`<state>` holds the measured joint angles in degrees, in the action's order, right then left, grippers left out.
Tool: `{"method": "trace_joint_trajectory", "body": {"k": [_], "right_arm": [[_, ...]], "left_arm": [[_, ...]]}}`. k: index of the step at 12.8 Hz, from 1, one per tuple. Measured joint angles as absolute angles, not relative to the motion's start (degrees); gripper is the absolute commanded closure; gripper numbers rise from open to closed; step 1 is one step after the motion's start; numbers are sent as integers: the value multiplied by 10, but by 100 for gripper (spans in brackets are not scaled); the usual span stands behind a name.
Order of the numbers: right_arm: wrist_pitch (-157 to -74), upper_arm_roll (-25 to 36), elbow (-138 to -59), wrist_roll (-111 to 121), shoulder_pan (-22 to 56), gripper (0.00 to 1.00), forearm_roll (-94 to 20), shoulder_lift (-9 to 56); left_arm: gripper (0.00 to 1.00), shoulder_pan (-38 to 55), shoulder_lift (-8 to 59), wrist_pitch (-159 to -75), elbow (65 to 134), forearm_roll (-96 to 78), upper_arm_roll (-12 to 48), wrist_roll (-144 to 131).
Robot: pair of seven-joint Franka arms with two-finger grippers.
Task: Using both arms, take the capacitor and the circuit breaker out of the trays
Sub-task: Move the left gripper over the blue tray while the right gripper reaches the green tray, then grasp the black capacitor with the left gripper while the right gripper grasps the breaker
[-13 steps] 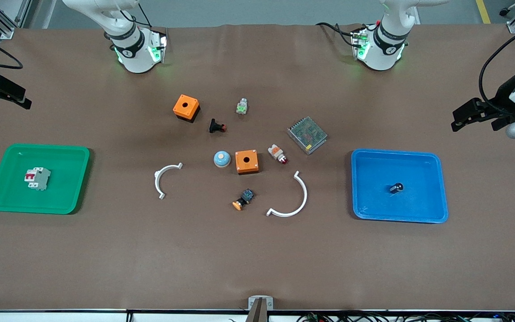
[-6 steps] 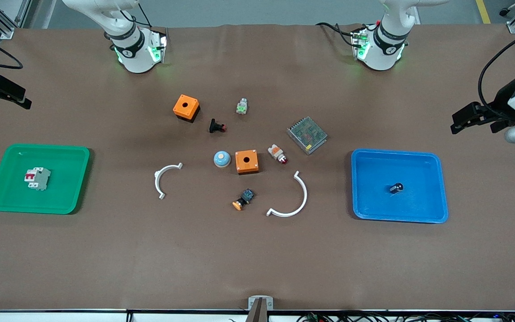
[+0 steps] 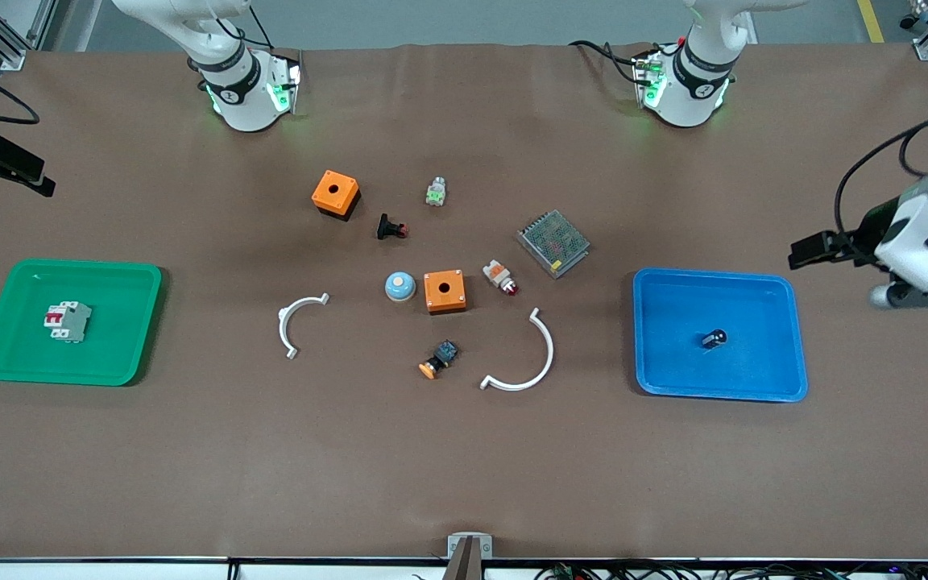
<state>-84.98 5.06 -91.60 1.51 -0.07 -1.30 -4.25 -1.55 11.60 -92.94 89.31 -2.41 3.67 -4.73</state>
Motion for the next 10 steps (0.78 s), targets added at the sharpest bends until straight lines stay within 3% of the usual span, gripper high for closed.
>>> {"method": "trace_joint_trajectory", "body": {"k": [3, 10], "right_arm": [[-856, 51, -914, 15, -2, 0, 1, -28], [-1005, 59, -916, 78, -93, 0, 13, 131]], "left_arm": [[0, -17, 186, -980, 894, -25, 37, -47], [0, -18, 302, -1152, 945, -25, 36, -47]]}}
